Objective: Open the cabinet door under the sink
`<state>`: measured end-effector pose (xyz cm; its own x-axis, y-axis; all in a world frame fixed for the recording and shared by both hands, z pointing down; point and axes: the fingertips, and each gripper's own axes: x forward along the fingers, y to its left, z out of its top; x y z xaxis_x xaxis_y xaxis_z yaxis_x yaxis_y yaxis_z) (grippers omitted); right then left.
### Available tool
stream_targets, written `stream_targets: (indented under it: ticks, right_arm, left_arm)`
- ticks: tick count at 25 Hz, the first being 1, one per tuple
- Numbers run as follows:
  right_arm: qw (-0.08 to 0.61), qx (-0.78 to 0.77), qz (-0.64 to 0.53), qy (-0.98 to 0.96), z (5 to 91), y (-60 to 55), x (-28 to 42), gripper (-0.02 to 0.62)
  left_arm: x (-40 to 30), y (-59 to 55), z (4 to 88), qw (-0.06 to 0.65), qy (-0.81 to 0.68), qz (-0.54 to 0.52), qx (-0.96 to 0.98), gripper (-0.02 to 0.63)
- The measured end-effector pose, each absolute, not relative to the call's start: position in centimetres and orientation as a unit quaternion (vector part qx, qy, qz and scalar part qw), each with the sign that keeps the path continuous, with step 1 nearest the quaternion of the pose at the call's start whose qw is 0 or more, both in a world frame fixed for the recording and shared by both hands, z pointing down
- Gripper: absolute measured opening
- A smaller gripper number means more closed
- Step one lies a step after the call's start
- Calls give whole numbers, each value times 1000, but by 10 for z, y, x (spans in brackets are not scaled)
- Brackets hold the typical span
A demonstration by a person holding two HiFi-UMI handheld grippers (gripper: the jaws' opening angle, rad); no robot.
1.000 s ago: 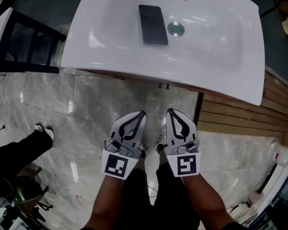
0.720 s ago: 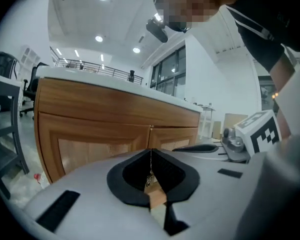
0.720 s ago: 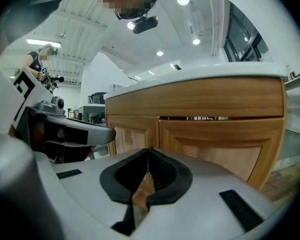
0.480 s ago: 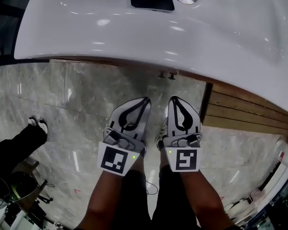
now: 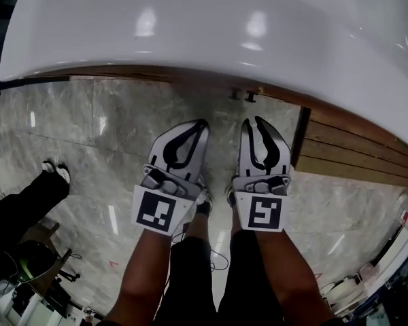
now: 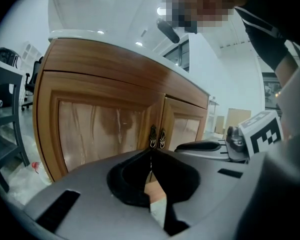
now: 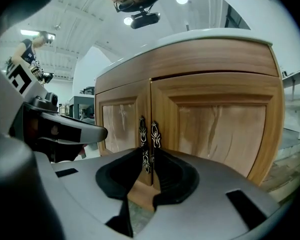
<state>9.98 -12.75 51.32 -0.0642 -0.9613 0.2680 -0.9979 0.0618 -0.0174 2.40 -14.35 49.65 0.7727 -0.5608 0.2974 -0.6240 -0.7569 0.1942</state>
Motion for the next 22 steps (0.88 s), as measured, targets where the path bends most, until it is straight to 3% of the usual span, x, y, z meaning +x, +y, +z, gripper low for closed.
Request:
stream_targets:
  ticks: [1,7,22]
  right_arm:
    - [94,678,98,-722,516,-129,101,103]
    - [115,691,90,-708,529,-144,107,137]
    - [101,717,101,-682,544,-164,111,146]
  left_arm:
    - [24,-144,499,143,-317,113,931,25]
    - [22,-147,506,143,-313,120,931,25]
    - [19,-148,522,154,-303,129,931,25]
